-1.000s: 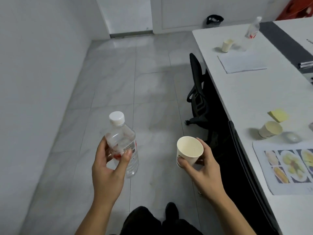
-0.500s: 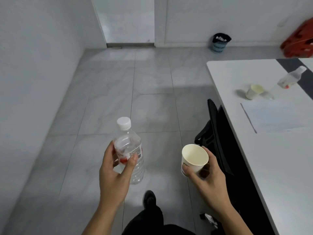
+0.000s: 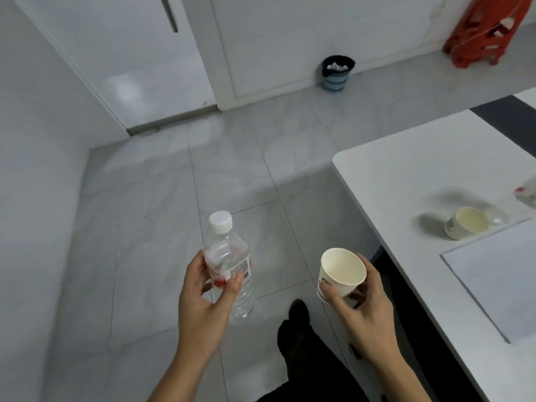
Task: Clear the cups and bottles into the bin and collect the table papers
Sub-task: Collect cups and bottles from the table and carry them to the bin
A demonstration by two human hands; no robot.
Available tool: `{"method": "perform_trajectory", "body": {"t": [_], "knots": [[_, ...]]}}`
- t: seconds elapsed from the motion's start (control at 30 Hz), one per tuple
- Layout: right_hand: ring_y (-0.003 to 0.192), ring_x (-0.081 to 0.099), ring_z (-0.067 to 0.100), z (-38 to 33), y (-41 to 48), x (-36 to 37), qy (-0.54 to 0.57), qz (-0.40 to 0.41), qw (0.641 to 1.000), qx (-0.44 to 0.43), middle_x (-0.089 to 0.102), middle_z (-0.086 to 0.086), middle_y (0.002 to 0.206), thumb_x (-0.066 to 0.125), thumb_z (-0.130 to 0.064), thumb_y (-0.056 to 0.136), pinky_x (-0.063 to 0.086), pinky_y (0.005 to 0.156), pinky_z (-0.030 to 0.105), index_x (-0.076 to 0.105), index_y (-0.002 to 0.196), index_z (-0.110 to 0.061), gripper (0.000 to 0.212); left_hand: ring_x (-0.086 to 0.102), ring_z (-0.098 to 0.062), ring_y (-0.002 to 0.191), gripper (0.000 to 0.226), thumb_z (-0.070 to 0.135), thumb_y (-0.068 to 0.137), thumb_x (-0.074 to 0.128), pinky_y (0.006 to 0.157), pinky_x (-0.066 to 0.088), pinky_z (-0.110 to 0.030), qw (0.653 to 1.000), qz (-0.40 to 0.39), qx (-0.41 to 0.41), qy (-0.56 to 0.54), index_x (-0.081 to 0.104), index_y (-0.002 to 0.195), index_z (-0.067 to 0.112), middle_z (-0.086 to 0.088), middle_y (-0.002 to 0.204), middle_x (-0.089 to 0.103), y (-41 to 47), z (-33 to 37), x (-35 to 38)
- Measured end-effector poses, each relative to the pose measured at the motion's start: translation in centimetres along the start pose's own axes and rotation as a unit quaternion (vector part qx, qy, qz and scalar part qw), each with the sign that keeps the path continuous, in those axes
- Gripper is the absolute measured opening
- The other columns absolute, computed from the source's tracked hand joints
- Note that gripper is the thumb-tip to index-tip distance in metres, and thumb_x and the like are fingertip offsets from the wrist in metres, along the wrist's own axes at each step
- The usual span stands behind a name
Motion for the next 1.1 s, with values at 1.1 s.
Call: {"method": "perform_trajectory", "body": {"t": [1.1], "knots": [[0.111, 0.061, 0.007, -21.6, 91.0, 9.9, 0.001, 0.259, 0.963, -0.072, 0.061, -0.02, 0.125, 0.081, -0.044, 0.077, 0.049, 0.084, 0.017, 0.047, 0.136, -0.039, 0.069, 0.066, -0.014, 0.104, 0.062, 0.043, 0.074, 0.076, 0.093, 0.053, -0.034, 0.963, -0.187, 0.189, -0.041, 0.054, 0.131, 0.032, 0.014, 0.118, 0.067, 93.8, 21.8, 41.7]]}}
Point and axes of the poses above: each hand's wrist, its own y-axis towards the middle knuckle, its own x-axis out of the palm, z = x × y, the point moved 4 cm from there along y, towards the middle knuckle
